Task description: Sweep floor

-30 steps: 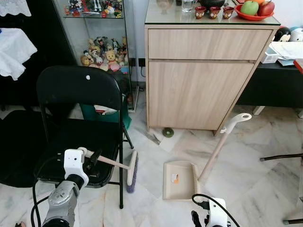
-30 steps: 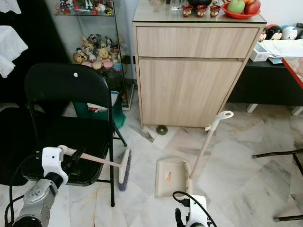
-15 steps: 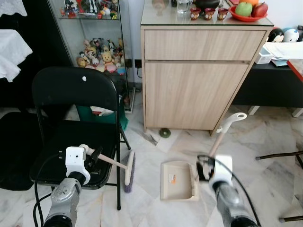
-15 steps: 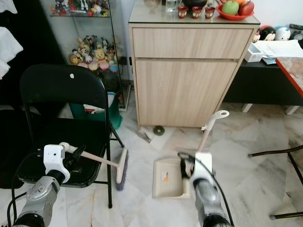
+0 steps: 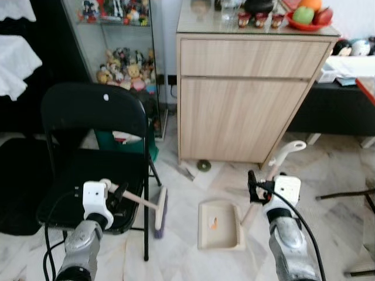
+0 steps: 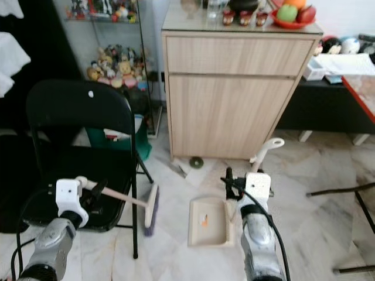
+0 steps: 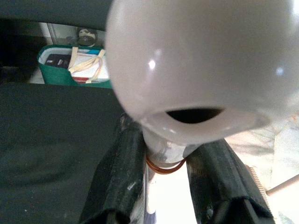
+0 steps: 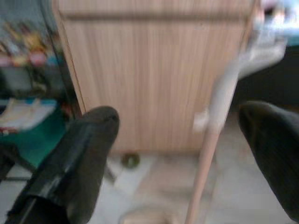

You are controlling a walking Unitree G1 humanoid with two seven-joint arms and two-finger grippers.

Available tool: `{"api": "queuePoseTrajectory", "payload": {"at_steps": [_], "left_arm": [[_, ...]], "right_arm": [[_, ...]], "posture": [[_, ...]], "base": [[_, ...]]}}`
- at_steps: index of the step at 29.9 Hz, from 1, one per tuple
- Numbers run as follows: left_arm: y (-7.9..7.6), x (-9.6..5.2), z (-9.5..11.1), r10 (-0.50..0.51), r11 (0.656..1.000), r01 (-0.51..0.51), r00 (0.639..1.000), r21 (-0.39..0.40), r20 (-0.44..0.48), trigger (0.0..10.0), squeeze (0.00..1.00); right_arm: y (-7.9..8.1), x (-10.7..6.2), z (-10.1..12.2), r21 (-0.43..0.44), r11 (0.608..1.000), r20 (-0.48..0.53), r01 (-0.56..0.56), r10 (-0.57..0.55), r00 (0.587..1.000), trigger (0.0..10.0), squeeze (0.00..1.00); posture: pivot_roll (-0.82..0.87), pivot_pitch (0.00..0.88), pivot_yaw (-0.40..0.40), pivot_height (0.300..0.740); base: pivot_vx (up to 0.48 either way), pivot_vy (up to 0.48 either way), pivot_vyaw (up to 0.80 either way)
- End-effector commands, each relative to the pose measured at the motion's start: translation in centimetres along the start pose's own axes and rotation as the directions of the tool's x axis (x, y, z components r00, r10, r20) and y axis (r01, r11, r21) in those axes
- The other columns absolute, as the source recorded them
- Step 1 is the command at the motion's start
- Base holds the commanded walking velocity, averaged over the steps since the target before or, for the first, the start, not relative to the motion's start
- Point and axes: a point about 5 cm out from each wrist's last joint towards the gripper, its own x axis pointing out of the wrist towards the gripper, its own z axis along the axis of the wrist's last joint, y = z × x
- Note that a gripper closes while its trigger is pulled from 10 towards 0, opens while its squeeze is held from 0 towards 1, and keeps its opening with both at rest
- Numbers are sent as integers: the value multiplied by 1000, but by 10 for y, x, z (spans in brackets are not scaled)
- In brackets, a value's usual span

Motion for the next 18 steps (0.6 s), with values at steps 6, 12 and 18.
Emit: {"api": "queuePoseTrajectory", "payload": {"at_steps": [6,12,18], "left_arm": [[-5,5,5,-6,1000,6,1000,3,23,10000,0],[-5,7,13,-7,1000,7,998,3,61,10000,0],[-3,4,12,-1,1000,1,998,8,65,10000,0]], "right_arm": [[2,-1,20,-34,999,103,29,-25,994,10000,0],[10,-3,12,-13,1000,63,15,-14,998,10000,0],[14,-1,18,8,1000,50,9,-10,999,10000,0]], "posture": [[-127,47,-13,740],[-107,64,-15,740],[-109,74,-20,740]], "base": [[0,0,0],[0,0,0],[0,0,0]]}}
